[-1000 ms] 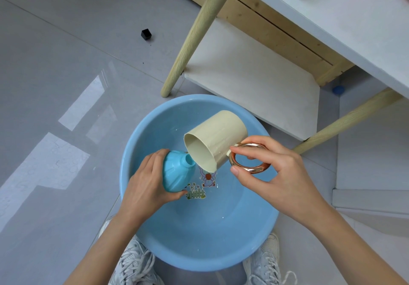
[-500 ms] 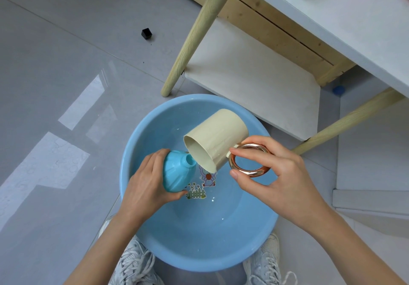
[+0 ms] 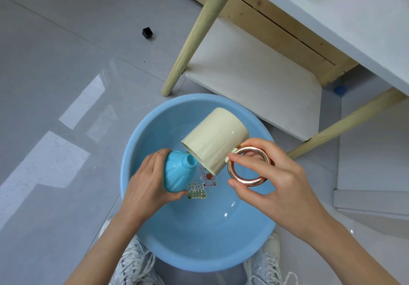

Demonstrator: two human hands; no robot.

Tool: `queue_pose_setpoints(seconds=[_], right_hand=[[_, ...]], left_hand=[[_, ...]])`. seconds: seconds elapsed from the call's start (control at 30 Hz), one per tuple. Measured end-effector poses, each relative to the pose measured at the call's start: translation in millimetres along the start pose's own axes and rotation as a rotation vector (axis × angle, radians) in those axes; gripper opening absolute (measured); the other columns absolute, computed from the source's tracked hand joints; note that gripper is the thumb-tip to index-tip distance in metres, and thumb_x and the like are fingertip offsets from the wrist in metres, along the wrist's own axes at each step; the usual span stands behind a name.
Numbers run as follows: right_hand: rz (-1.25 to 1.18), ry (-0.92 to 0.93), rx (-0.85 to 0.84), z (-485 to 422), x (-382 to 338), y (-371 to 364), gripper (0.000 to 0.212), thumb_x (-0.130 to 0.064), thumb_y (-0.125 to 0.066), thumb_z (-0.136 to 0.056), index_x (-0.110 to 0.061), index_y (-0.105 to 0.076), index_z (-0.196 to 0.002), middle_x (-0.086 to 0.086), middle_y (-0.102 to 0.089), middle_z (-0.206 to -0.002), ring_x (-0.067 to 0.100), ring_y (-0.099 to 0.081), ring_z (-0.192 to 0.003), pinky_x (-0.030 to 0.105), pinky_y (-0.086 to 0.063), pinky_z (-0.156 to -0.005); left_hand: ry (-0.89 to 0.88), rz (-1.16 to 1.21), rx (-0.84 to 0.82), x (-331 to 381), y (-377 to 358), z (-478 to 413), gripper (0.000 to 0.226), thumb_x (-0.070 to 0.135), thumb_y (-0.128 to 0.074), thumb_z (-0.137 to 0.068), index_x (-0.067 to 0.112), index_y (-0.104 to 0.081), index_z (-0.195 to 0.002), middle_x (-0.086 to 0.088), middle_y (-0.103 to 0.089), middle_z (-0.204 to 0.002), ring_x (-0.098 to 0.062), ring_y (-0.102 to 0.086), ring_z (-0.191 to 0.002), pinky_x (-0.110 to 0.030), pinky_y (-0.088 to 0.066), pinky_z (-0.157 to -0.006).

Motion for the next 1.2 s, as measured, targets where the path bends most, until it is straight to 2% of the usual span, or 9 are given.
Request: queue_pose_setpoints(seconds=[0.13, 0.33, 0.43, 0.5, 0.63, 0.77, 0.87, 1.0, 1.2], right_hand=[[-0.013, 0.039, 0.026, 2, 0, -1, 0.034, -0.029, -0.068, -0.083, -0.011, -0.071, -0.112, 0.009, -0.057, -0.114, 0.020, -0.060, -0.097, 0.023, -0.048, -0.089], [-0.080, -0.058, 0.067, -3, 36, -5, 0.037, -0.033, -0.069, -0.083, -0.011, -0.071, -0.112, 0.006, -0.057, -0.116, 0.010, -0.058, -0.102, 0.017, -0.042, -0.093], [-0.039, -0.118, -0.013, -4, 68, -25, 0.037, -0.033, -0.070, -0.081, -0.013, -0.071, -0.112, 0.005, -0.055, -0.116, 0.014, -0.058, -0.103, 0.016, -0.041, -0.095], [0.025, -0.108, -0.093, -4, 87, -45, 0.037, -0.030, -0.069, -0.080, -0.011, -0.071, -0.112, 0.007, -0.055, -0.117, 0.022, -0.059, -0.104, 0.025, -0.044, -0.095], [0.212, 0.046, -0.214, -5, 103, -85, 0.037, -0.021, -0.075, -0.078, -0.007, -0.068, -0.112, 0.016, -0.054, -0.122, 0.032, -0.056, -0.105, 0.045, -0.056, -0.076], [0.333, 0.158, -0.225, -11, 105, -111, 0.042, -0.008, -0.081, -0.071, 0.000, -0.064, -0.109, 0.017, -0.052, -0.122, 0.027, -0.047, -0.100, 0.040, -0.056, -0.055], [0.415, 0.159, -0.242, -11, 116, -127, 0.054, 0.002, -0.084, -0.059, 0.003, -0.063, -0.108, 0.014, -0.044, -0.124, 0.029, -0.050, -0.098, 0.038, -0.054, -0.052], [0.528, 0.076, -0.270, 2, 132, -127, 0.061, 0.005, -0.088, -0.042, 0.003, -0.067, -0.099, 0.017, -0.056, -0.114, 0.030, -0.059, -0.084, 0.029, -0.049, -0.047], [0.502, -0.082, -0.224, 41, 148, -109, 0.050, 0.000, -0.088, -0.045, 0.002, -0.068, -0.090, 0.016, -0.060, -0.098, 0.031, -0.061, -0.076, 0.033, -0.053, -0.050]], left_hand=[[-0.005, -0.002, 0.000, 1, 0, 0, 0.095, 0.048, -0.087, -0.048, 0.015, -0.046, -0.127, 0.004, -0.056, -0.120, -0.016, -0.047, -0.112, -0.030, -0.045, -0.081], [-0.016, -0.024, 0.011, -1, -1, -1, 0.095, 0.045, -0.089, -0.045, 0.010, -0.047, -0.123, -0.003, -0.056, -0.119, -0.020, -0.048, -0.106, -0.031, -0.043, -0.088], [-0.013, -0.029, 0.013, -3, -1, -2, 0.093, 0.046, -0.088, -0.047, 0.008, -0.048, -0.122, -0.005, -0.056, -0.118, -0.024, -0.051, -0.103, -0.030, -0.040, -0.089], [-0.016, -0.039, 0.008, -3, -2, -3, 0.094, 0.048, -0.087, -0.047, 0.008, -0.048, -0.121, -0.006, -0.057, -0.117, -0.024, -0.051, -0.102, -0.030, -0.039, -0.089], [-0.026, -0.074, 0.004, -1, -3, -3, 0.095, 0.063, -0.074, -0.050, 0.009, -0.045, -0.122, -0.005, -0.058, -0.120, -0.024, -0.050, -0.103, -0.031, -0.038, -0.089], [-0.010, -0.089, -0.003, -2, -4, -3, 0.091, 0.072, -0.058, -0.051, 0.013, -0.045, -0.120, -0.001, -0.059, -0.114, -0.022, -0.047, -0.102, -0.036, -0.039, -0.085], [0.002, -0.087, -0.010, -5, -6, -4, 0.092, 0.068, -0.064, -0.049, 0.016, -0.043, -0.121, -0.001, -0.059, -0.115, -0.022, -0.047, -0.105, -0.034, -0.034, -0.088], [-0.011, -0.043, -0.031, -4, -9, -4, 0.094, 0.056, -0.080, -0.047, 0.020, -0.037, -0.123, -0.002, -0.058, -0.119, -0.023, -0.051, -0.110, -0.036, -0.038, -0.093], [-0.034, -0.030, -0.047, -4, -7, -4, 0.091, 0.059, -0.073, -0.050, 0.018, -0.040, -0.125, -0.003, -0.055, -0.125, -0.025, -0.052, -0.113, -0.042, -0.043, -0.093]])
Point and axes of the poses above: each hand's wrist, its own z-axis away from the middle knuckle, its own y-axis out of the back of the hand, x = y × z, the point moved 7 cm from there along -z, towards the middle knuckle
